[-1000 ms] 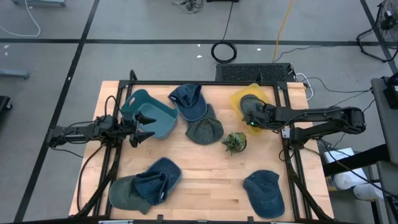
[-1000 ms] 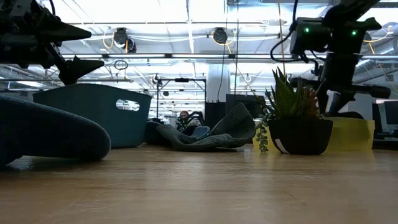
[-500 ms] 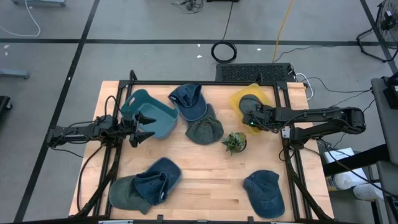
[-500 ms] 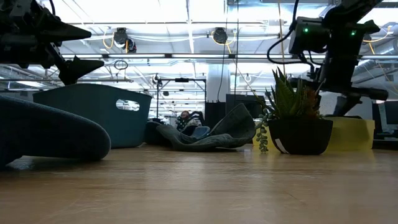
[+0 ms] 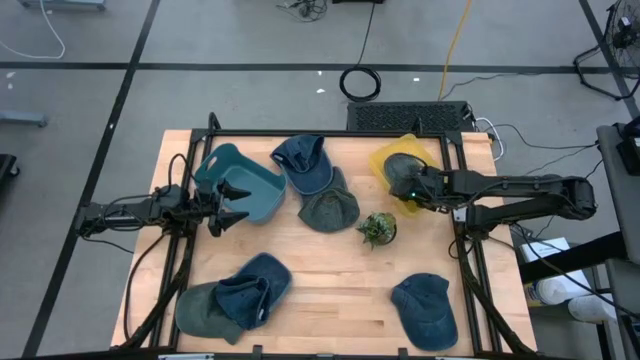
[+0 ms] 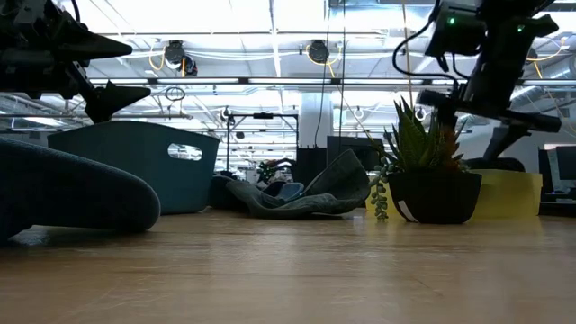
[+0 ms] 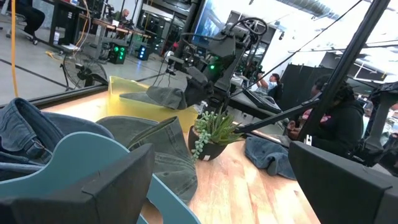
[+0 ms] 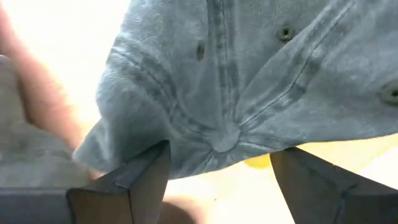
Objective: Pick & Place hat
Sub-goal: Put the bottom right gray cap into the yellow bin, then put the bottom gray cap into the yellow bin
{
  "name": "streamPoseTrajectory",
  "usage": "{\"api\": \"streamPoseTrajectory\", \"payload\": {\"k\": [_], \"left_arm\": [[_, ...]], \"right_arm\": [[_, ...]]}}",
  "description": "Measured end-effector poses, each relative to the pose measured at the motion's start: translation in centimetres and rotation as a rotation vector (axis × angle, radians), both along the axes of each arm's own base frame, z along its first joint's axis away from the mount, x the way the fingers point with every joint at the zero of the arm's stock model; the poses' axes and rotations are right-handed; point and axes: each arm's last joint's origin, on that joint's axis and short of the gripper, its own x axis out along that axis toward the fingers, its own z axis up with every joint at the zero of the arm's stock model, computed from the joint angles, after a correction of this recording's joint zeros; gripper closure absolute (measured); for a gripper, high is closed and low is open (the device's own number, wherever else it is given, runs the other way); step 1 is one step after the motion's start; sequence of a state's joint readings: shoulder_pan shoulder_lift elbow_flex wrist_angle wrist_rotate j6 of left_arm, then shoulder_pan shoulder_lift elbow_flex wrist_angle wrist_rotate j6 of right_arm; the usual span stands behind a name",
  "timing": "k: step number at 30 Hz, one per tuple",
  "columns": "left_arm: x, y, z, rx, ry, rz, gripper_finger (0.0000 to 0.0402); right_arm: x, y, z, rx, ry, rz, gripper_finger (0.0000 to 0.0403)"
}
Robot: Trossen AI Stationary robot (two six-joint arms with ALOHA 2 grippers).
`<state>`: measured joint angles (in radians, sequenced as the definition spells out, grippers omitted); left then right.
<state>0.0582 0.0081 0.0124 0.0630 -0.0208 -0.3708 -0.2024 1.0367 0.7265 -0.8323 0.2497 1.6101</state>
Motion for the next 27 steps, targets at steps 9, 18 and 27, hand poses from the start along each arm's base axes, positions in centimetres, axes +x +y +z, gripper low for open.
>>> {"api": "streamPoseTrajectory", "payload": {"k": [9,18,27], "left_arm": [[0.0,0.0,0.0,0.0,0.0,0.0,0.0023],[0.0,0.0,0.0,0.0,0.0,0.0,0.0023],[0.0,0.0,0.0,0.0,0.0,0.0,0.0023]], "right_arm": [[-1.4,0.4,1.9,-0.007,-0.12,0.069,0.0146],[-3.6,0.6,4.0,-0.125,-0.232,0.157,0.0145],[-5.2,0.5,5.6,-0.308,-0.303,0.249,0.0145]]}}
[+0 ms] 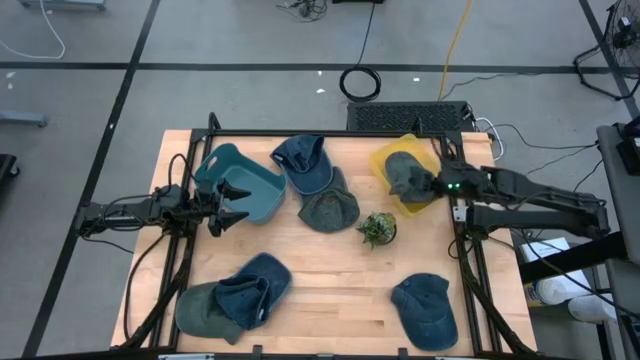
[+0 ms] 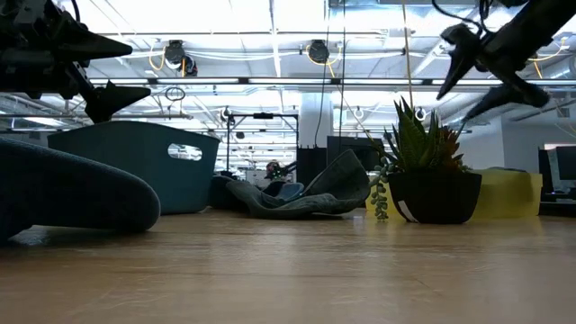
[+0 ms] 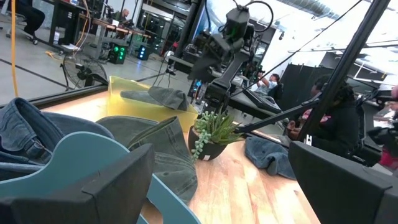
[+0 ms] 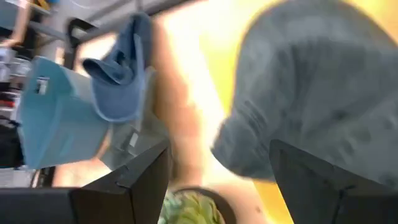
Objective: Pick & Place hat
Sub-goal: Put the bottom gray cap into the yellow bin
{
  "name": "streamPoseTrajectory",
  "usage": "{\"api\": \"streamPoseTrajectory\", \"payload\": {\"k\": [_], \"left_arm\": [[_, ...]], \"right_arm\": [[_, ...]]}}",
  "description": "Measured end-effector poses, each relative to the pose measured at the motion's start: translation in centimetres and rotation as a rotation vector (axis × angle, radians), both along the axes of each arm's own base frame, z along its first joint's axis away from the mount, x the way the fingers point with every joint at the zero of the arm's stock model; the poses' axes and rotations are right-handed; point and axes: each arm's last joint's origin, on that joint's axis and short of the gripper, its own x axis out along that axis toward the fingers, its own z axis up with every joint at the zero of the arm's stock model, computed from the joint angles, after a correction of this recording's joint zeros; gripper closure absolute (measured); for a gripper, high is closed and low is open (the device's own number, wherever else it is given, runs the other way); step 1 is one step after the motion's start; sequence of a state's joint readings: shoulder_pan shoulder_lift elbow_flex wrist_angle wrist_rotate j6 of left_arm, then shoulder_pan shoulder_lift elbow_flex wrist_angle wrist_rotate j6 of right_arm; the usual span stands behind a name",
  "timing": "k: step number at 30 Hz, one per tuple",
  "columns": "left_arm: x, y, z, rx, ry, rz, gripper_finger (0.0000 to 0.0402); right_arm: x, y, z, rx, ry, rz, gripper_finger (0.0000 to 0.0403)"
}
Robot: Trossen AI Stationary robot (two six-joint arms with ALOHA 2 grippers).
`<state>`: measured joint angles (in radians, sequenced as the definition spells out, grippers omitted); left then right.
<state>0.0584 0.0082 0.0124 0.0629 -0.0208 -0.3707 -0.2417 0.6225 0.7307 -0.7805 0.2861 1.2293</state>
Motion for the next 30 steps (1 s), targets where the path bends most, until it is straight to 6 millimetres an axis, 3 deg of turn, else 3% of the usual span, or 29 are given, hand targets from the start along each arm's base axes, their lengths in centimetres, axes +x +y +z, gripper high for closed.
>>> {"api": "streamPoseTrajectory", "payload": {"k": [10,15,30], "left_arm": [[0.0,0.0,0.0,0.0,0.0,0.0,0.0023],[0.0,0.0,0.0,0.0,-0.001,0.0,0.0023],[0.0,0.0,0.0,0.0,-0.001,0.0,0.0023]], "right_arm": [[2.4,-0.8,1.6,-0.221,-0.102,0.311,0.0145],[3.7,-1.1,2.8,-0.305,-0.065,0.441,0.0152],[8.6,-2.0,9.3,-0.54,-0.025,0.79,0.0156]]}}
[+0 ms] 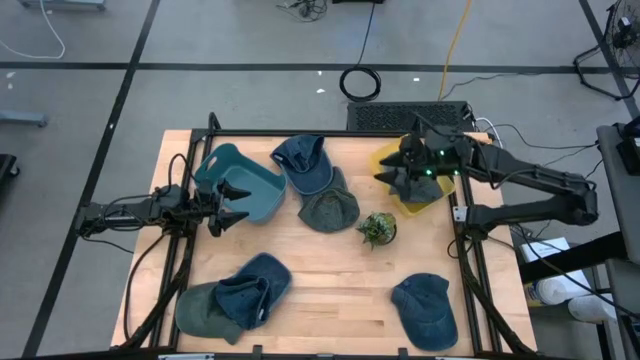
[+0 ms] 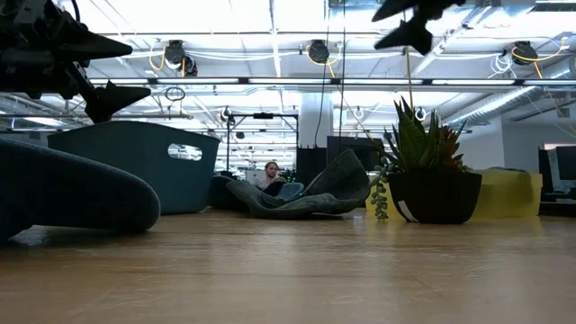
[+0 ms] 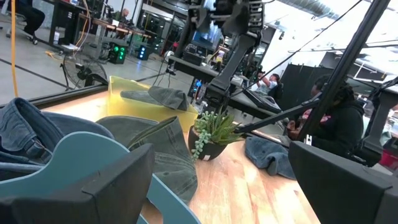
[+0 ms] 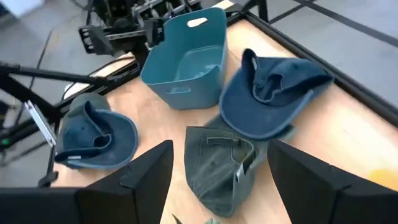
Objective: Pick & Place hat
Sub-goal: Put the bottom gray cap into the yellow bin
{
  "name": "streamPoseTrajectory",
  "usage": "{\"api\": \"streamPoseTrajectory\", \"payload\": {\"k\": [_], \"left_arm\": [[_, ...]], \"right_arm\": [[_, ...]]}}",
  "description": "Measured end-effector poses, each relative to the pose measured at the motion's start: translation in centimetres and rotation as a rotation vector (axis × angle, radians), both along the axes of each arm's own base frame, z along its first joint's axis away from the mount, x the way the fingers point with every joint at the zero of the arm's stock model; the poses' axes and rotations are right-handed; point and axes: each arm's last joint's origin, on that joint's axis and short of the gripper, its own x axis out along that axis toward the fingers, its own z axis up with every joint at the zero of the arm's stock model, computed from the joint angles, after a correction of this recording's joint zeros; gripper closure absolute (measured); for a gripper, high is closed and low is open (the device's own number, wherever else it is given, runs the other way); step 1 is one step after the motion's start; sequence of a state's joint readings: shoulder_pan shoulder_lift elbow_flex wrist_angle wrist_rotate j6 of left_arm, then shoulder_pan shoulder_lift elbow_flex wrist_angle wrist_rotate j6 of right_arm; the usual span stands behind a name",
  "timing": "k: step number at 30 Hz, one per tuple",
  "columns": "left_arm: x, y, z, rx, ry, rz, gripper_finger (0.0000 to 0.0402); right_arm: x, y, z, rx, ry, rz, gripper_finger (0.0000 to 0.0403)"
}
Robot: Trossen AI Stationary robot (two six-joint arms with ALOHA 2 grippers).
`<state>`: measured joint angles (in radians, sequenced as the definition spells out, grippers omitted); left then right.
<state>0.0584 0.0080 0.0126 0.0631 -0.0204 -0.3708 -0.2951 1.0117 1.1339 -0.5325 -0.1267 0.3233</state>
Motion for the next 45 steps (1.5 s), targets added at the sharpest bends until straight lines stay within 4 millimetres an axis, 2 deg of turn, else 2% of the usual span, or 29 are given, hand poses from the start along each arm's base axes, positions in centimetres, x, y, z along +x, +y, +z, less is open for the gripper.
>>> {"api": "streamPoseTrajectory", "payload": {"k": [5,16,30,38,45], "left_arm": [[0.0,0.0,0.0,0.0,0.0,0.0,0.0023],[0.0,0.0,0.0,0.0,0.0,0.0,0.0023],[0.0,0.0,0.0,0.0,0.0,0.0,0.0023],[0.0,0.0,0.0,0.0,0.0,-0.001,0.0023],[0.0,0.0,0.0,0.0,0.0,-0.001,0.0023]], "right_arm": [[1.5,-0.3,1.9,-0.029,0.036,0.094,0.0156],[3.9,-0.8,4.6,-0.066,0.187,0.217,0.0156],[5.9,-1.4,8.7,-0.086,0.211,0.237,0.0156],[7.2,-1.8,9.5,-0.076,0.26,0.248,0.0156],[7.2,-1.5,9.9,-0.137,0.242,0.353,0.0156]]}}
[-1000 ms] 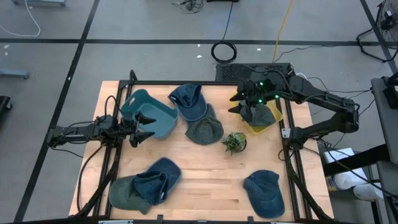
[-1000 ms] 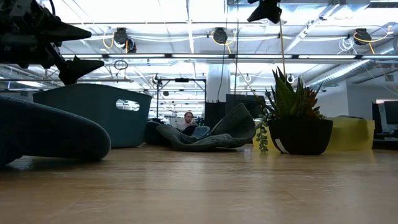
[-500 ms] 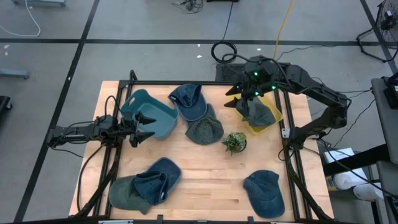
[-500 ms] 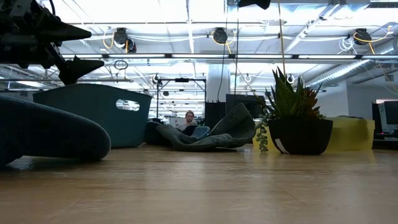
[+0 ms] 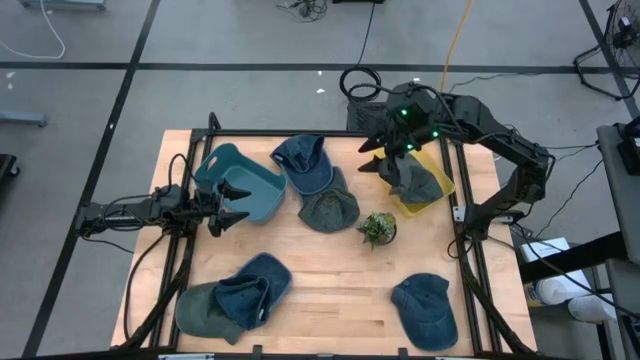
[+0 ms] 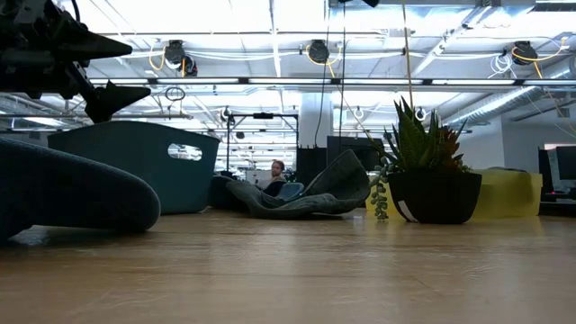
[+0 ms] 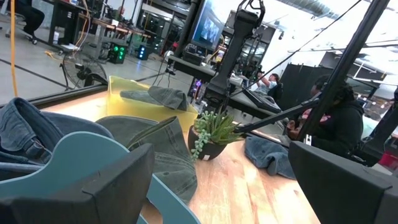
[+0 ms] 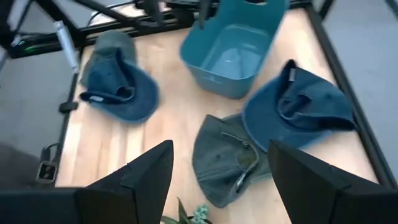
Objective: Pick & Place hat
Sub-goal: Put the bottom gray cap into the yellow bin
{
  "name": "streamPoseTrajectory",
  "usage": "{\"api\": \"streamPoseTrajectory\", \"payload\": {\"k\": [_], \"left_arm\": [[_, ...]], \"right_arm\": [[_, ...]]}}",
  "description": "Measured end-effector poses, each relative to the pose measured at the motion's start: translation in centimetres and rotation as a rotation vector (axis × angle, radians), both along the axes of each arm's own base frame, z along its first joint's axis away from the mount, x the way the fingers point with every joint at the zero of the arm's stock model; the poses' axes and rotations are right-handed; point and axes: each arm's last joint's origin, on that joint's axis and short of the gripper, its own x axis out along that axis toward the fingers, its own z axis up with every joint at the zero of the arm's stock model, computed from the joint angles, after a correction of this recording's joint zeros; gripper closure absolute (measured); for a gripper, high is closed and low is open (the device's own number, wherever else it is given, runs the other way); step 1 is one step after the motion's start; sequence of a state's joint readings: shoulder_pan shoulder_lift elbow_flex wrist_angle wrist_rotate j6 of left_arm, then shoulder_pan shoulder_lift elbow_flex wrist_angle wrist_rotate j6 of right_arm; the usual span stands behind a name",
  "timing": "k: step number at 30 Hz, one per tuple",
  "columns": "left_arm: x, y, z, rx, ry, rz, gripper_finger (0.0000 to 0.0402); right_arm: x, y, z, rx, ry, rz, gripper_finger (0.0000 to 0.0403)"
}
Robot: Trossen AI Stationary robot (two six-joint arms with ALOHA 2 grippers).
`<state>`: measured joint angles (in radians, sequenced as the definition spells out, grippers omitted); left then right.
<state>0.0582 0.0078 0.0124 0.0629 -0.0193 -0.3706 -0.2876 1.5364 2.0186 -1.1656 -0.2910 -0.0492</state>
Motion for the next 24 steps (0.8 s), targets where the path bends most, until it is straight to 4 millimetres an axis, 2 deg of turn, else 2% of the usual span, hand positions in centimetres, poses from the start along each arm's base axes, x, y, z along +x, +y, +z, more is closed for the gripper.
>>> {"api": "streamPoseTrajectory", "payload": {"k": [12,16,24], "left_arm": [[0.0,0.0,0.0,0.0,0.0,0.0,0.0023],[0.0,0.0,0.0,0.0,0.0,0.0,0.0023],[0.0,0.0,0.0,0.0,0.0,0.0,0.0023]], "right_arm": [[0.6,2.7,-0.1,-0.056,-0.019,0.199,0.0156],[2.1,3.6,-1.1,-0.136,0.031,0.204,0.0156],[4.3,5.2,-2.5,-0.152,0.052,0.285,0.0156]]}}
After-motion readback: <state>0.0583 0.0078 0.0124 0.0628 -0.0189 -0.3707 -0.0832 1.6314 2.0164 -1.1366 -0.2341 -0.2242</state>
